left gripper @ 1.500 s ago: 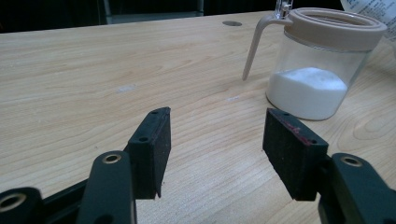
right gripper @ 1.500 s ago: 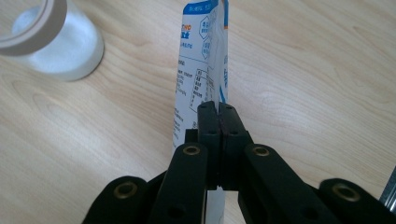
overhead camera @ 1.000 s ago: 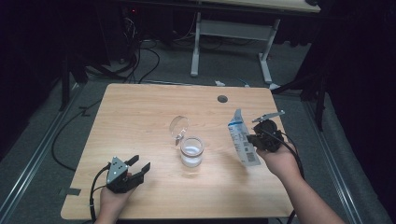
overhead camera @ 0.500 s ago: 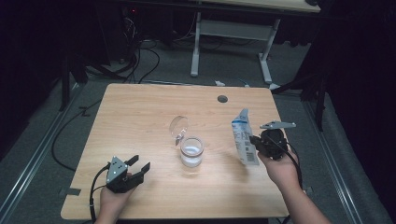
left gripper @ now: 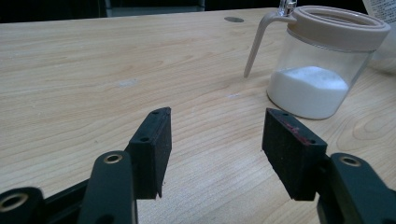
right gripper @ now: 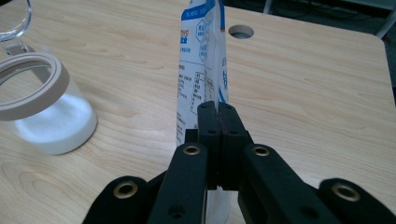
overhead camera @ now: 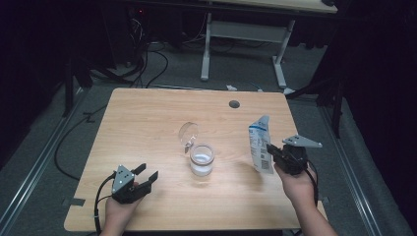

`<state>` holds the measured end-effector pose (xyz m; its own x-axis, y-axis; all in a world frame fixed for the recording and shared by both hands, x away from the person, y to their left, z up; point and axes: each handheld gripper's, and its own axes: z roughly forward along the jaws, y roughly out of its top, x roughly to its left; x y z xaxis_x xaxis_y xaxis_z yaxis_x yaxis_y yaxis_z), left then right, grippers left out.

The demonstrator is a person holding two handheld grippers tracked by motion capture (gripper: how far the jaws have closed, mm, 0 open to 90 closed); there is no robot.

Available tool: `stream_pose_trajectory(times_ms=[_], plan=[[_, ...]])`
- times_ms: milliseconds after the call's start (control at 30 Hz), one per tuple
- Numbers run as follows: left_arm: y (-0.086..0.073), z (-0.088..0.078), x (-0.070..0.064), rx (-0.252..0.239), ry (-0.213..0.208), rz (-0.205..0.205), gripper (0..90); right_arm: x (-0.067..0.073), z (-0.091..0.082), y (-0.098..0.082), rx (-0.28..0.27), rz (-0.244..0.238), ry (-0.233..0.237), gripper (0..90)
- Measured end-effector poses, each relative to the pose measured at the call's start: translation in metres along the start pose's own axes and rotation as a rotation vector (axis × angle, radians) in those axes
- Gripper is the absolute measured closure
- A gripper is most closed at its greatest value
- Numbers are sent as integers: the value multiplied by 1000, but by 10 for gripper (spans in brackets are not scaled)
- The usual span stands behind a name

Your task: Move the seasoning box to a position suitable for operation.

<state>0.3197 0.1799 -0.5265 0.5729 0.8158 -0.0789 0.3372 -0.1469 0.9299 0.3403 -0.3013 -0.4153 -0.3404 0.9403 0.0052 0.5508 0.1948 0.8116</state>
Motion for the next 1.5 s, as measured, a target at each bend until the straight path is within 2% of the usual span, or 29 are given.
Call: stream_pose_trajectory(times_ms=[333, 600, 767, 833, 933, 1067, 1167, 1333, 1500], plan=[[-1, -1, 1, 0, 3, -7, 432, -6, 1, -21, -142, 56, 22, 899], [-1, 0, 1, 5, 7, -7, 430, -12, 9, -42, -234, 60, 12, 899], [0, 1, -1, 6, -1, -2, 431, -15, 17, -47, -279, 51, -2, 899], [0, 2, -1, 9, 4, 0, 431, -16, 20, -48, -287, 56, -3, 899], [1, 3, -3, 10, -4, -4, 431, -18, 25, -50, -294, 38, -14, 899], [2, 1, -4, 0, -12, -15, 428, -17, 25, -60, -305, 31, -19, 897], [2, 0, -4, 3, -9, 0, 429, -16, 22, -68, -308, 17, -30, 895], [2, 0, -7, 17, -10, 19, 432, -16, 17, -82, -312, 35, -28, 884], [2, 1, -8, 29, -2, 35, 436, -10, 16, -90, -303, 15, -36, 861]])
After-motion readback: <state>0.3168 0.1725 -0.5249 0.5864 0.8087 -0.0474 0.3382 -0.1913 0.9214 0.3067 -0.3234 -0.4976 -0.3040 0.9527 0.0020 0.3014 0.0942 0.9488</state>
